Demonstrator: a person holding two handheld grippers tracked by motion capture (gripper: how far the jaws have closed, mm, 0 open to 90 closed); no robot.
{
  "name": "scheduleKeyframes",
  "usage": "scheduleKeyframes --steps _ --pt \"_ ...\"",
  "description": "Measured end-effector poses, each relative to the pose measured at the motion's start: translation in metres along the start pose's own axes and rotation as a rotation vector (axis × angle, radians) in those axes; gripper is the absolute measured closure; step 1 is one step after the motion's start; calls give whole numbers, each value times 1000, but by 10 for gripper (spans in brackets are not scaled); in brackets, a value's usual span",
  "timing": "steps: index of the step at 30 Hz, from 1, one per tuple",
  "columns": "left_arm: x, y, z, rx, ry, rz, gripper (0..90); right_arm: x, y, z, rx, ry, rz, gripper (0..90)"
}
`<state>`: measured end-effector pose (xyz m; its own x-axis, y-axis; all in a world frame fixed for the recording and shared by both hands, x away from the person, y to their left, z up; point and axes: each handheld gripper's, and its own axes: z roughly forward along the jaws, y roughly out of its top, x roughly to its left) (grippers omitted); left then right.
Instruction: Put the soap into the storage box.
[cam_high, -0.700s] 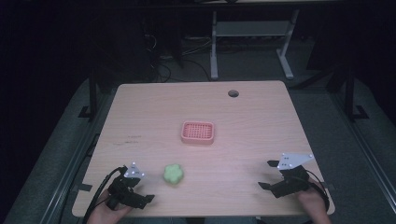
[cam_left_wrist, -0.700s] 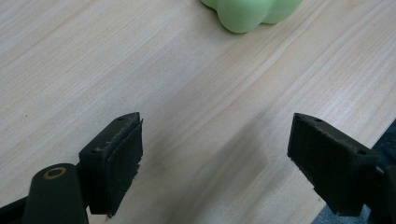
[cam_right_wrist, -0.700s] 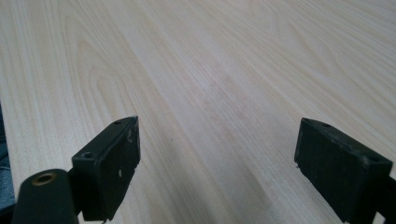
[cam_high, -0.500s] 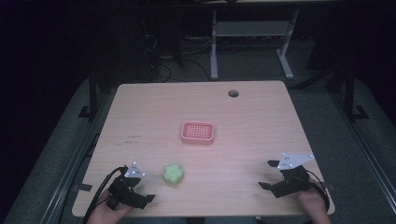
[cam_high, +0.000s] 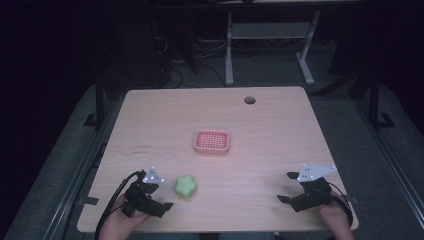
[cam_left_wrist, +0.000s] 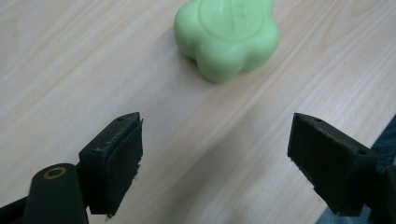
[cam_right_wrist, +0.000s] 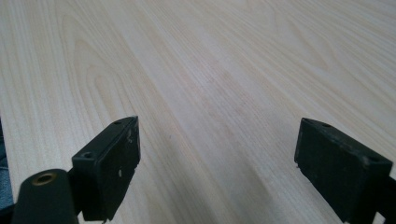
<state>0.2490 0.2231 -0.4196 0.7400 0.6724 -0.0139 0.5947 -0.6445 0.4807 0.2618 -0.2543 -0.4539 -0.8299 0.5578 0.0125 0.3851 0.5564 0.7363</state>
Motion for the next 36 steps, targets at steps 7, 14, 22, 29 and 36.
scheduleKeyframes --steps 7,14,22,29,36 --pt "-4 19 9 21 0 17 180 0 -1 -1 -4 2 11 138" --pt "-6 30 14 37 -1 27 180 0 0 -1 -4 3 13 138" --pt "-6 45 21 48 -5 35 180 0 0 -1 -6 4 13 138" --pt "-7 54 29 68 -13 30 180 0 0 -1 -6 5 15 138" --pt "-5 60 37 93 -11 30 180 0 0 -1 -6 8 11 138"
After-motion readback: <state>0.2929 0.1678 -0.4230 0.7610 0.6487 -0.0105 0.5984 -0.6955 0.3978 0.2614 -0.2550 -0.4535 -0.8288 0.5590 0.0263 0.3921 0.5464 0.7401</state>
